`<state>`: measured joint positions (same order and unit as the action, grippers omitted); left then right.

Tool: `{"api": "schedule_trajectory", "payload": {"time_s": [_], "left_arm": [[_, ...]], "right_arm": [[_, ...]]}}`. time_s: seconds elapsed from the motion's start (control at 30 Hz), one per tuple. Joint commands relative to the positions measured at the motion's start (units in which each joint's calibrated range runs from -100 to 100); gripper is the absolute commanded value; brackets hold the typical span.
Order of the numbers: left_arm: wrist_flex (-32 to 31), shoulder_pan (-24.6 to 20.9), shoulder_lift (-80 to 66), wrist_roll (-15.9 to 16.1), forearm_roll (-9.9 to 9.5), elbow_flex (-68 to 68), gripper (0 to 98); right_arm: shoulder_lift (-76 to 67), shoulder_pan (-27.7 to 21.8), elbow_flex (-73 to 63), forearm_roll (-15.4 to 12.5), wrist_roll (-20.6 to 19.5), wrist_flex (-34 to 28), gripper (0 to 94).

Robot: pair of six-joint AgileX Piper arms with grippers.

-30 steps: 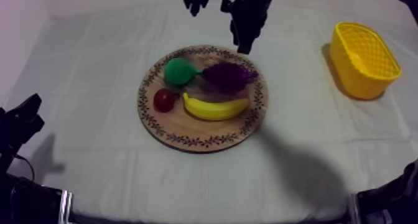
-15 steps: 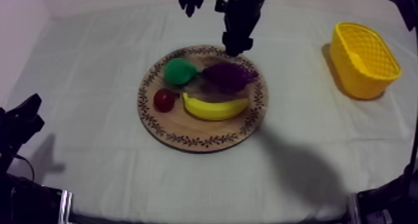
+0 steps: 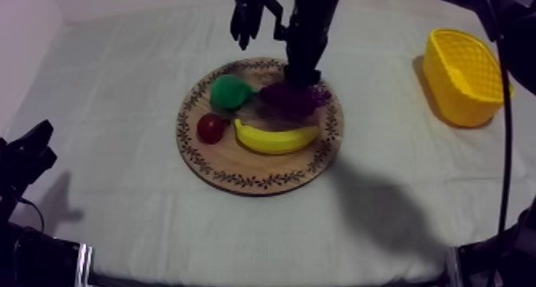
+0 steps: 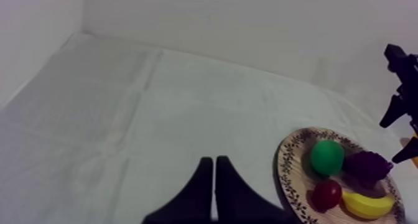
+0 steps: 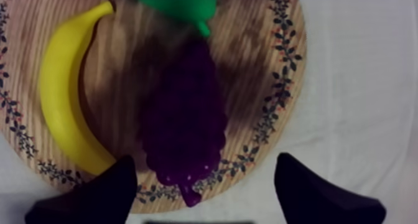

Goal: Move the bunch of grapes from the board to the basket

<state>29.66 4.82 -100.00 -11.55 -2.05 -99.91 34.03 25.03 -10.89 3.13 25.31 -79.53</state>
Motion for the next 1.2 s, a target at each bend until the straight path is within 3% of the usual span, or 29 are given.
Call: {"api": "schedule_trajectory", "payload": {"time_s": [0.0,0.7,1.03,1.17], "left_arm": [[0.0,0.0,0.0,0.0,-0.02,0.0,0.1],[0.0,0.0,0.0,0.0,-0.02,0.0,0.1],[0.0,0.0,0.0,0.0,-0.02,0.0,0.1],[0.0,0.0,0.0,0.0,-0.02,0.0,0.1]], "right_arm": [[1.2,-0.1,0.3,-0.2,0.3,0.3,63.0],[10.2,-0.7,1.3,-0.8,2.5,3.4,60.7],[10.6,-1.0,0.1,-0.7,2.1,4.1,37.1],[9.2,-1.3,-0.9,-0.4,1.6,4.0,32.5]]}}
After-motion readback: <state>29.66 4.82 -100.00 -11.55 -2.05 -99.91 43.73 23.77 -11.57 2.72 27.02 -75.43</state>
